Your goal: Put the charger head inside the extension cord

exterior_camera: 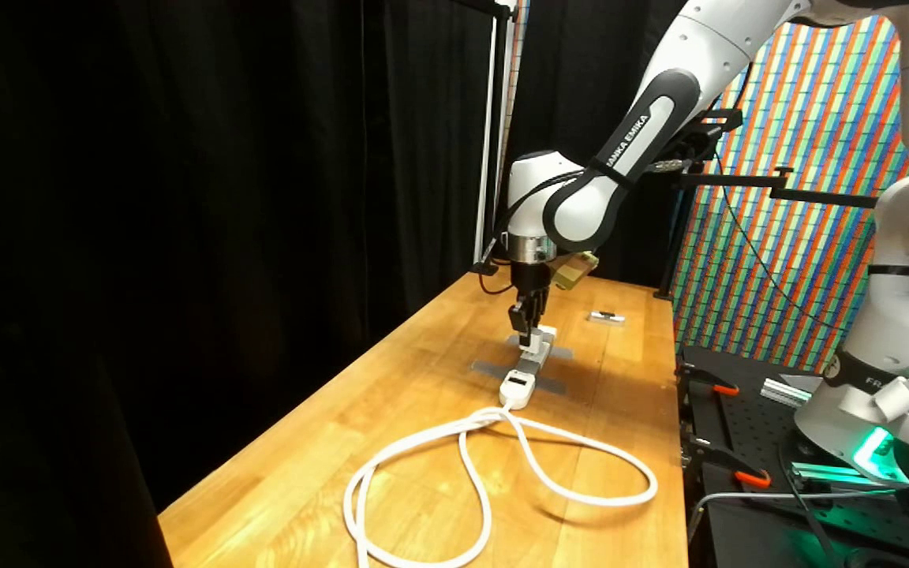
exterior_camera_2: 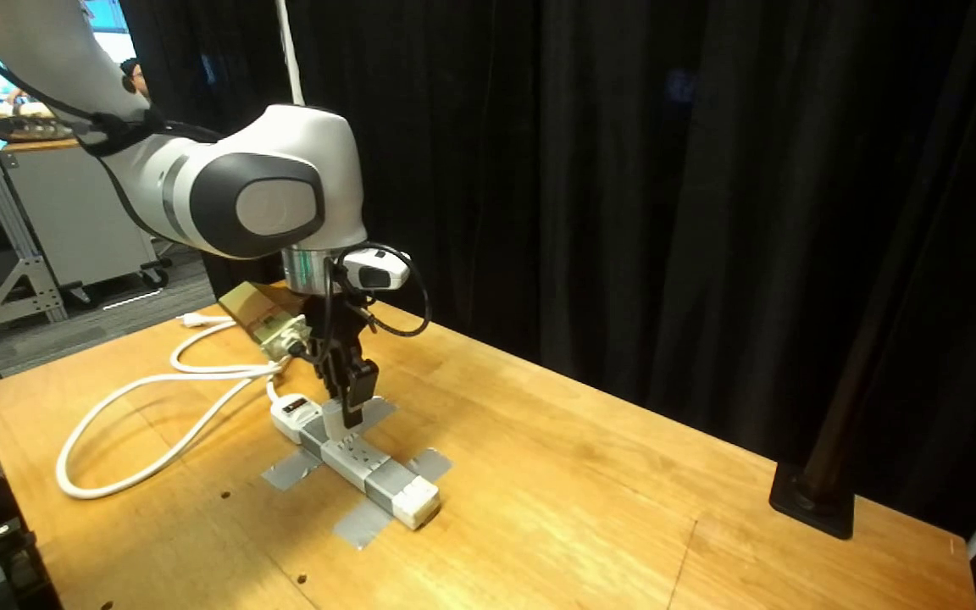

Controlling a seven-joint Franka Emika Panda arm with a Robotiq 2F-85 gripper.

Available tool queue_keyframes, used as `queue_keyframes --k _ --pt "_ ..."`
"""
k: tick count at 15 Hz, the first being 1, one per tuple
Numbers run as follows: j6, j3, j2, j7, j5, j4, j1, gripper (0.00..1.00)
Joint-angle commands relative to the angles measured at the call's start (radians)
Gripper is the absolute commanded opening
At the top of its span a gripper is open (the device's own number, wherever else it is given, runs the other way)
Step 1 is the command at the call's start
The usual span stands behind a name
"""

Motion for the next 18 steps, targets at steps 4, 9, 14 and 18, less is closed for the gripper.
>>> queue_keyframes --k 4,9,14,18 --pt "0.03 -0.011 -0.012 -0.008 -0.022 -0.062 -0.002 0.2" --pt "0.038 -0.005 -0.022 -0.018 -0.008 -0.081 -0.008 0.2" --pt "0.046 -0.007 -0.03 -0.017 -0.009 -0.1 -0.008 0.2" --pt "0.047 -0.003 -0.023 -0.024 -0.002 -0.096 -0.012 0.2"
